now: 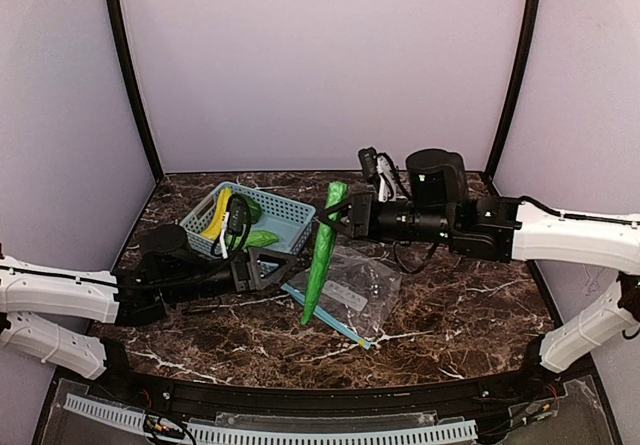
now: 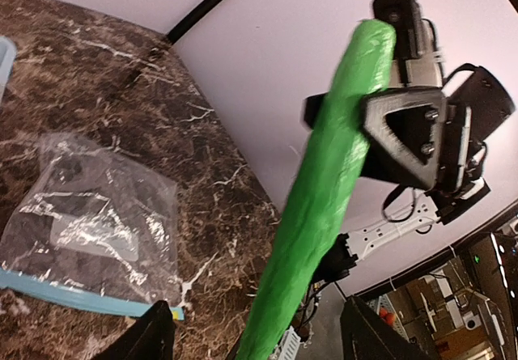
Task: Place the food in the zip-top bag and seal the zipper
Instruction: Pass from the left arm to the right, then pick up the zipper food storage bag at the center of the board.
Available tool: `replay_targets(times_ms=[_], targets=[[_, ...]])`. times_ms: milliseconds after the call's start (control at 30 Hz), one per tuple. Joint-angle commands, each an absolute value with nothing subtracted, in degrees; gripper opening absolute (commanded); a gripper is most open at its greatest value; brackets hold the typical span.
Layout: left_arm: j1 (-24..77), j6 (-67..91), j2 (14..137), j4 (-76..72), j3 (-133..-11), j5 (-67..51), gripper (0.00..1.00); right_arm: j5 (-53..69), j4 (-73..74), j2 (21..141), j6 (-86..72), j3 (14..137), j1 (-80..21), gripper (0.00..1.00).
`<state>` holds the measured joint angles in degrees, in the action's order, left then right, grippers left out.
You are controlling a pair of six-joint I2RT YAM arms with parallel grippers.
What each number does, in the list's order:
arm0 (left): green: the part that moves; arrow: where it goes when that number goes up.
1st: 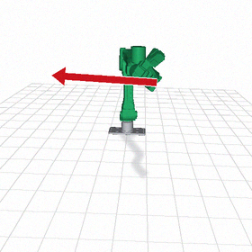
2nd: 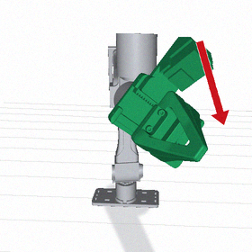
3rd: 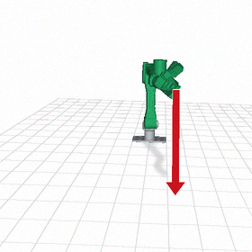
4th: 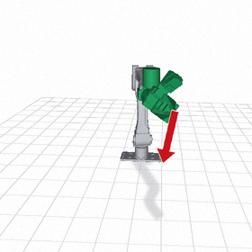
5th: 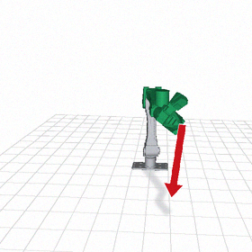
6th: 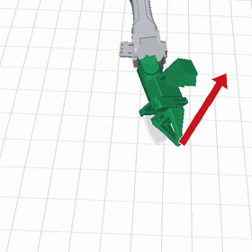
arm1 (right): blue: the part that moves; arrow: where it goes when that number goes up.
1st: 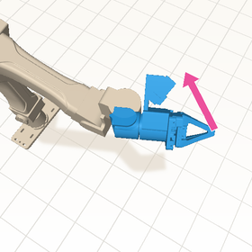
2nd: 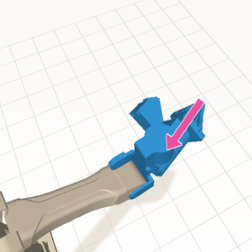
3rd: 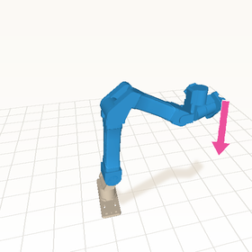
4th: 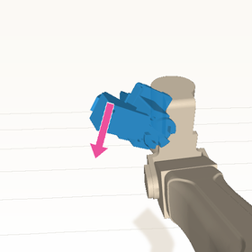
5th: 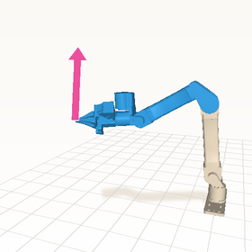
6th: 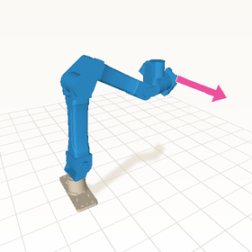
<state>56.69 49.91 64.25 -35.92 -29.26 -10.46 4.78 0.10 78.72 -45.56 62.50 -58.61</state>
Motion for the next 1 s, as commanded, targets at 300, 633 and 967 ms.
replay_targets(times_ms=[300, 633, 967], targets=[[57.53, 62.90, 69.32, -35.58, -16.74, 4.25, 0.54, -9.49, 12.83, 68.13, -41.33, 60.32, -58.12, 0.21], [57.50, 63.77, 83.34, -46.36, -18.72, 3.92, 0.40, -10.06, 13.99, 68.16, -40.73, 62.17, -58.11, 0.21], [57.48, 62.81, 91.21, -48.33, -21.20, 5.11, 0.31, -10.80, 15.01, 67.38, -40.75, 62.92, -57.65, 0.21]])
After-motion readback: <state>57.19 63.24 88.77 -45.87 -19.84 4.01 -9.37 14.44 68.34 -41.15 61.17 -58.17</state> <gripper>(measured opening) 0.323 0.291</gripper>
